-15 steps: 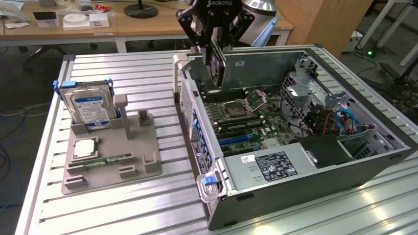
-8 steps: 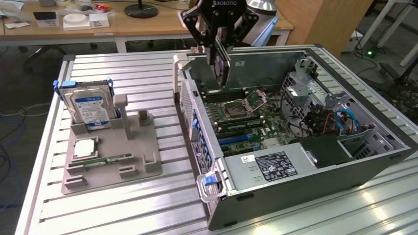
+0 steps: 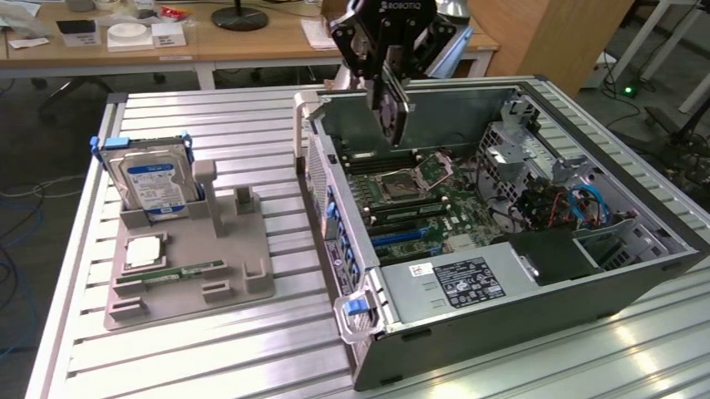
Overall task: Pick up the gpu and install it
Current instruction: 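Pick up the gpu and move the gpu toward the slot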
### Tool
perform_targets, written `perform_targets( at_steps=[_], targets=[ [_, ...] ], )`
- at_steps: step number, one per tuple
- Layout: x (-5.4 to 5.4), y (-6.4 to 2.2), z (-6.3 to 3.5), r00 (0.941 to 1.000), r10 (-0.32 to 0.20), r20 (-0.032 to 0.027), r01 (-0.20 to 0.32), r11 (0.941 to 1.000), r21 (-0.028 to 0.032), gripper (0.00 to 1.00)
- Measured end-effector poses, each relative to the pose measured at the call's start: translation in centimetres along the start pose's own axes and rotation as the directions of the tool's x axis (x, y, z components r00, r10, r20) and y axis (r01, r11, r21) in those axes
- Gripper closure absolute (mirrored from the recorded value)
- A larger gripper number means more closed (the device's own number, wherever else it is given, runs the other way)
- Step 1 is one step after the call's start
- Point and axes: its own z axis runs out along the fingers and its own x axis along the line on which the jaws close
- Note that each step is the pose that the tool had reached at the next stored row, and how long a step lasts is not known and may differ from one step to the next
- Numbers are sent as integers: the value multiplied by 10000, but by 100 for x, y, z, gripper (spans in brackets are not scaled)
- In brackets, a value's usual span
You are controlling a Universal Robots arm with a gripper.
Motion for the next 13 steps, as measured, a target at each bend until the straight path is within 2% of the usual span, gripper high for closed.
perform_targets(
  at_steps=[13],
  targets=[
    [-277,11,9,10000,0,1,0,10000,0,72]
  ],
)
